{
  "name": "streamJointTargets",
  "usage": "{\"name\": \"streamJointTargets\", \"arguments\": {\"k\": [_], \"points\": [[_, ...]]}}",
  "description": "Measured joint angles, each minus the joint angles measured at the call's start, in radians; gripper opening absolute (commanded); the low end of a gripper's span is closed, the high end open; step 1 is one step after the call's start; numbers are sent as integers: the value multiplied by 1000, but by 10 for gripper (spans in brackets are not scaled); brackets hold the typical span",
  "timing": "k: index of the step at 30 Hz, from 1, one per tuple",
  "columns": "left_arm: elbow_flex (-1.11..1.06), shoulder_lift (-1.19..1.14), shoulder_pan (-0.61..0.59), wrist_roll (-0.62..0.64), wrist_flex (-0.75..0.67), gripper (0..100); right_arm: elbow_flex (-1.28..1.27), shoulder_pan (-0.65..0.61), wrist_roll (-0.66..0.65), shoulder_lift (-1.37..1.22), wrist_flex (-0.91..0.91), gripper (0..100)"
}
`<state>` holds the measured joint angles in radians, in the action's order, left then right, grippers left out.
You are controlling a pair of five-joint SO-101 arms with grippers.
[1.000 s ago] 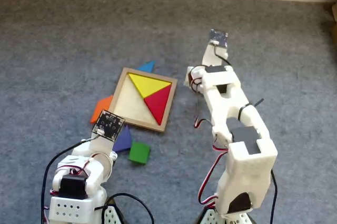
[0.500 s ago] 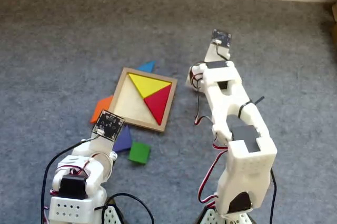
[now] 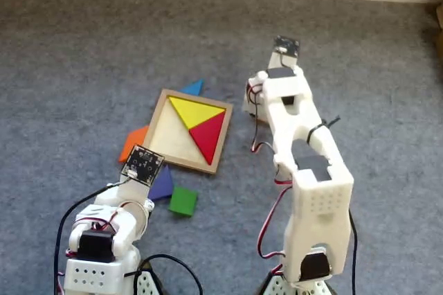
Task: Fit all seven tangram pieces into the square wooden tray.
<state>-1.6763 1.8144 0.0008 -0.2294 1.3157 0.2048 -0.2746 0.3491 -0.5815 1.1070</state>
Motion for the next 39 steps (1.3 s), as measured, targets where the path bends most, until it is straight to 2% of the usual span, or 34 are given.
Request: {"name": "streamJointTargets", "arguments": {"k": [6,12,27,32,39], "points": [[0,0,0,0,0,7,180,0,0,-91,173,188],[0,0,0,0,0,7,233,-2,0,-103,285,188],[0,0,0,0,0,7,233,-3,-28,-103,253,186],[0,0,0,0,0,7,233,-3,-40,-103,253,105],[0,0,0,0,0,7,233,-3,-40,-103,253,98]]}}
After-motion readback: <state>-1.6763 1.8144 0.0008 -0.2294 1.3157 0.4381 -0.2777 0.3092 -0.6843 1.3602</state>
